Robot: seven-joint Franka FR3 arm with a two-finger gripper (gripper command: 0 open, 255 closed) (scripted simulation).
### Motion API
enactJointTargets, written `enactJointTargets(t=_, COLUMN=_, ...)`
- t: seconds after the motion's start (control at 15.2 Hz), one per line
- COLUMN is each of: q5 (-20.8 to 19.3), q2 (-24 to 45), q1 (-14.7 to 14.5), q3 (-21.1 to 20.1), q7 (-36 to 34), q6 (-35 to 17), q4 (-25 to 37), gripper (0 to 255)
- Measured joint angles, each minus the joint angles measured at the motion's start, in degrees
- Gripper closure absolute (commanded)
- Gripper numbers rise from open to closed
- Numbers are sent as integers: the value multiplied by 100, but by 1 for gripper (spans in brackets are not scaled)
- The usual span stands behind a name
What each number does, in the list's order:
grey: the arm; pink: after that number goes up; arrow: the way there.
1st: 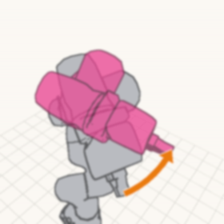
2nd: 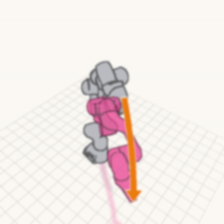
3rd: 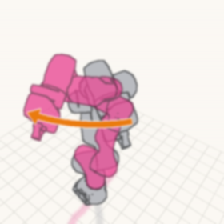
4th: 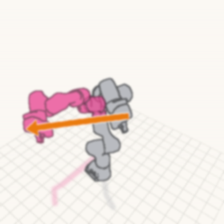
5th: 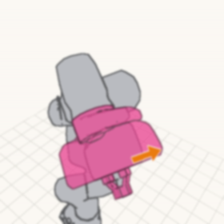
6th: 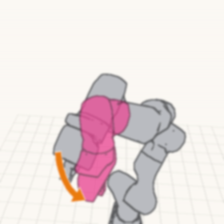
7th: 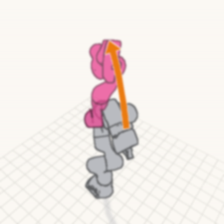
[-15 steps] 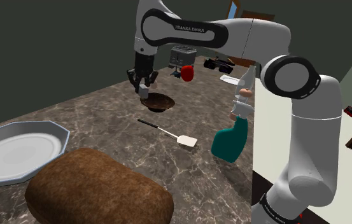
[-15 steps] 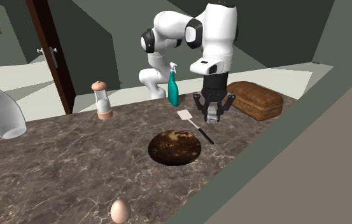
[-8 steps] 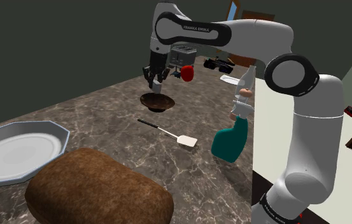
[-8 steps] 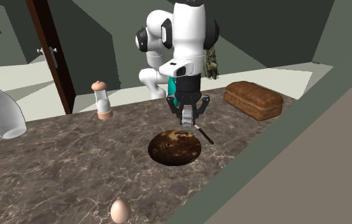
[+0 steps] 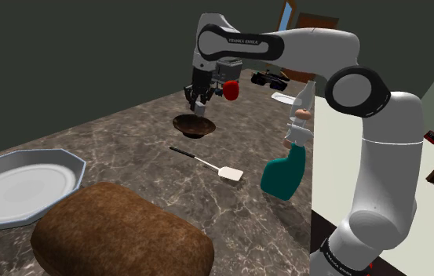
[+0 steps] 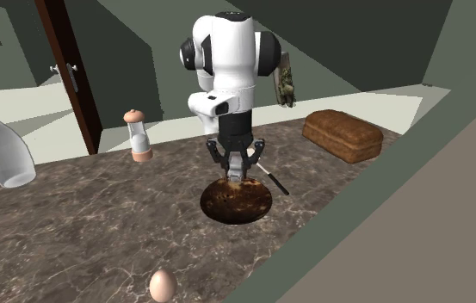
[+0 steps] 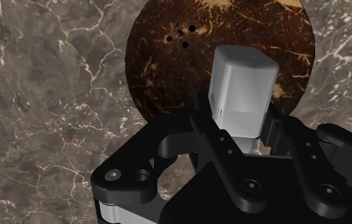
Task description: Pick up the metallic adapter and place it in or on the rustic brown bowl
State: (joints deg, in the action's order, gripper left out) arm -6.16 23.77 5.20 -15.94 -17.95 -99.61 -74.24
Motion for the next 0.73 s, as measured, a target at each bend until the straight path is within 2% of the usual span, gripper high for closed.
enactJointTargets(t=0.53, q5=-2, q2=-27, q1=52, q3=14, q7=-9, q6=-668, q4=-700, gripper=255)
enactJointTargets(t=0.73, q5=-6, q2=-20, q1=53, q3=15, q7=-17, q6=-761, q4=-784, gripper=255)
